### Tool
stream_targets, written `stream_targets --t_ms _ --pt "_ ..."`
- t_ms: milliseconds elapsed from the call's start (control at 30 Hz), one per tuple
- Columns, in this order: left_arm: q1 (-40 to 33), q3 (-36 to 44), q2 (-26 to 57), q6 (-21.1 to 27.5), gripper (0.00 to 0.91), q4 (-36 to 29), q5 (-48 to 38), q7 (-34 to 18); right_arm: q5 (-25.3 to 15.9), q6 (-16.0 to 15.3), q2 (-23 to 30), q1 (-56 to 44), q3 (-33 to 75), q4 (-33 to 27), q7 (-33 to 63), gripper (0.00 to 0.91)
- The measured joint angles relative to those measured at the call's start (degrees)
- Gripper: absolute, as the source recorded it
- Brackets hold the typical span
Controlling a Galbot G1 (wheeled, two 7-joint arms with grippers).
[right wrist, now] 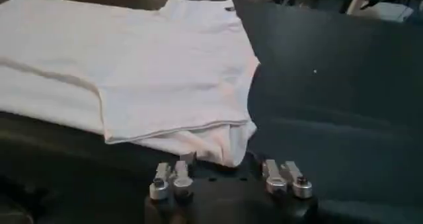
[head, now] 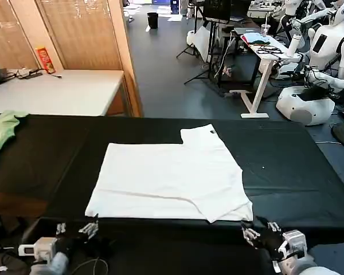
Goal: Fold and organize the clothes.
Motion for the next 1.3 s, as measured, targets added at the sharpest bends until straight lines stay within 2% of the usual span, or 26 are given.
stream_targets --t_ms 133,267,533,767,900,1033,1300 --pt "-3.4 0.1 0.7 -1.1 0.878 -0.1 -1.3 -1.0 0.2 1.7 -0.8 9.2 -2.3 -6.4 -0.4 0.878" --pt "-12.6 2.0 1.7 0.3 0.878 3.6 -6.3 -3.9 0.3 1.8 -1.5 20.5 -6.2 -14.6 -0.4 0.878" --pt "-33.9 7.8 5.1 1.3 0.878 19.3 -12.5 -2.6 0.3 0.3 0.4 43.1 -17.3 -32.4 0.1 0.878" --pt "-48.4 15.9 7.2 3.9 0.878 32.0 -14.7 -0.7 1.8 -0.5 4.0 59.1 -26.0 -48.1 1.4 0.878" --pt "-56.1 20.3 7.4 4.7 0.878 39.5 -15.5 1.7 1.9 -1.0 6.2 66.0 -29.8 -56.3 1.5 0.878" --pt "-61.9 23.7 6.8 5.5 0.878 46.1 -15.5 1.9 2.0 -3.5 8.6 70.6 -32.0 -62.8 1.4 0.878" --pt "-68.9 26.8 5.3 7.5 0.878 55.7 -14.7 4.0 1.2 -3.9 13.0 74.8 -33.3 -70.7 1.3 0.878"
